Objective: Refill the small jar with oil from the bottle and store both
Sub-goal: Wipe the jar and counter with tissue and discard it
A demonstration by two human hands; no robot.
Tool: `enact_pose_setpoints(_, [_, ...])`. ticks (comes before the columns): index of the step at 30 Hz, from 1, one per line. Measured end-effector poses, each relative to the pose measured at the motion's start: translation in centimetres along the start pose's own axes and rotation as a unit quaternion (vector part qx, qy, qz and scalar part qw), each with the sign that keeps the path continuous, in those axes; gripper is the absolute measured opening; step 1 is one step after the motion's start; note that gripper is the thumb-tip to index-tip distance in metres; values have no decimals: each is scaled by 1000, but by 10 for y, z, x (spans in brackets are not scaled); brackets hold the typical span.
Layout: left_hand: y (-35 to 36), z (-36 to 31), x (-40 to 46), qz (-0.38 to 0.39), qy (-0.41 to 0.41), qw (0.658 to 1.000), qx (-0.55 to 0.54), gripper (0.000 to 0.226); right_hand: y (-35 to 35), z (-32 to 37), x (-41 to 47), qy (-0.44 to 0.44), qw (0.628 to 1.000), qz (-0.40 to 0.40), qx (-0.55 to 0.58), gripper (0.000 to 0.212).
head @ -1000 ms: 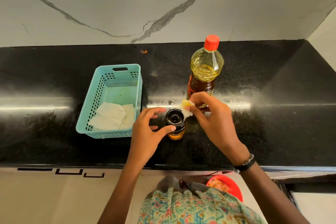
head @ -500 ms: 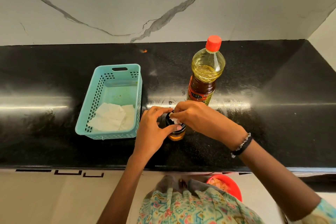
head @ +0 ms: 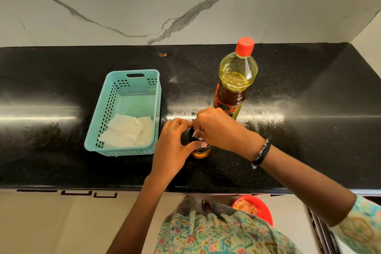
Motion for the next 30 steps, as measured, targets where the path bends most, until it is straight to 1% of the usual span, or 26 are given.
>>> enact_pose_setpoints(4, [-1, 0, 1, 2, -10, 1000, -1, 46, -5, -4, 1, -67, 997, 27, -10, 13])
enact_pose_setpoints(6, [-2, 0, 1, 3, -14, 1000, -1, 43, -5, -5, 1, -96, 995, 37, -14, 22])
enact_pose_setpoints(8, [-2, 0, 1, 4, -16, 1000, 1, 44, -6, -5, 0, -102, 994, 37, -16, 27])
enact_pose_setpoints(14, [-1, 0, 0, -5, -17, 1000, 1, 54, -8, -2, -2, -56, 998, 20, -8, 26])
enact_pose_setpoints(19, [-1, 1, -1, -7, -12, 1000, 1, 54, 1, -4, -3, 24, 1000, -6, -1, 16])
enact_pose_setpoints(22, [0, 1, -1, -4, -7, 1000, 6, 52, 8, -1, -5, 92, 996, -15, 15, 18])
enact_pose_setpoints(23, [0, 1, -1, -4, -7, 1000, 7, 51, 9, 0, -6, 102, 994, -16, 18, 20])
enact_pose_setpoints(24, [0, 1, 0, -4, -8, 1000, 7, 51, 9, 1, -6, 100, 995, -17, 13, 20])
enact_pose_setpoints(27, [0, 1, 0, -1, -8, 1000, 2, 52, 4, 0, -6, 55, 998, -5, -7, 19])
enact_pose_setpoints(30, [-1, 0, 0, 0, -13, 1000, -3, 51, -2, -7, -7, 15, 1000, 18, 14, 20])
Point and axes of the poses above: each hand's wrist, its own x-axis towards the middle knuckle, its own y-axis out of the palm, z = x × y, the point moved 4 cm from there along x, towards the middle knuckle, and after that the axes turned 4 degrees about -z, right-handed, at the moved point
